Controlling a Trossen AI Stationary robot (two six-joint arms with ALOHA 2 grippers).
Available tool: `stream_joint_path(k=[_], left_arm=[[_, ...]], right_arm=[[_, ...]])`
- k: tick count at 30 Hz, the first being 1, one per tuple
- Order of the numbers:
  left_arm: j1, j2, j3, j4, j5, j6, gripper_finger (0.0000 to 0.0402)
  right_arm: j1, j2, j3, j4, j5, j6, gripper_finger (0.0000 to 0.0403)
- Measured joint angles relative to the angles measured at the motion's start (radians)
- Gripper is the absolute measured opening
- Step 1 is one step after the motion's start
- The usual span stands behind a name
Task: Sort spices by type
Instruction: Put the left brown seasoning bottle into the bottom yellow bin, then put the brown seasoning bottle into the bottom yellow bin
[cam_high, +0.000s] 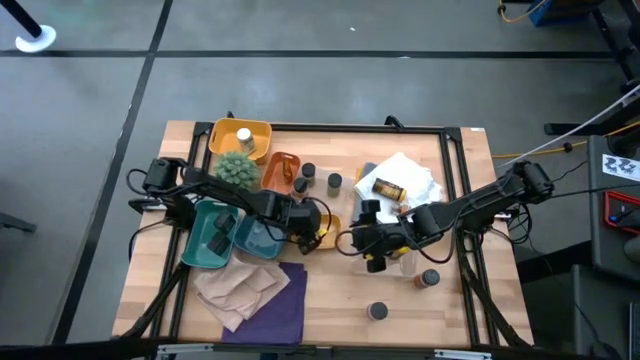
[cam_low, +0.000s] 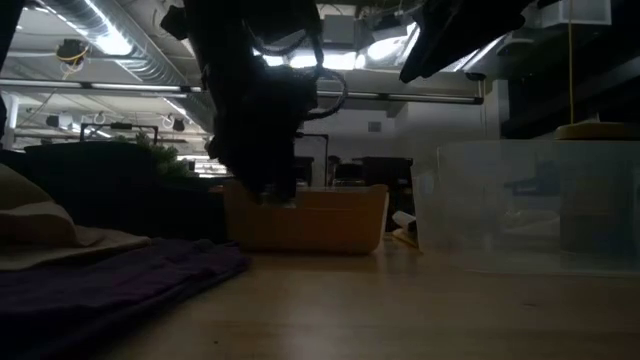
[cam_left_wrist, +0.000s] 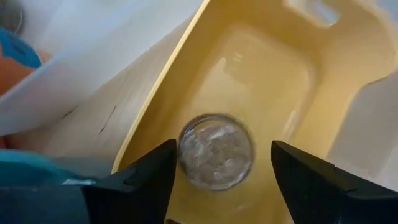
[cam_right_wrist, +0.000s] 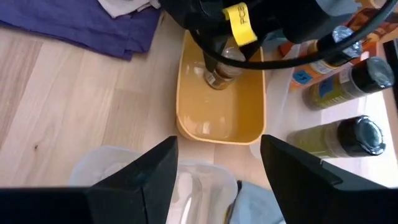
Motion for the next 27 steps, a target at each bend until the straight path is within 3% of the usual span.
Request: stream_joint_path(k=[5,21,27], left_arm=[[0.0,-0.015,0.016,0.0,0.021,0.002,0.0244],[0.0,-0.041,0.066,-0.026,0.039,0.08,0.0244],[0.0,-0.047,0.066,-0.027,0.038,0.08,0.0244]], right_arm=[[0.0,-0.044,0.0,-0.084,0.005,0.022,0.023],[0.0,-0.128,-0.004,-0.624,0.077,0.394,0.023],[-0.011,-0.143,-0.095,-0.658,-0.007,0.438,0.023]])
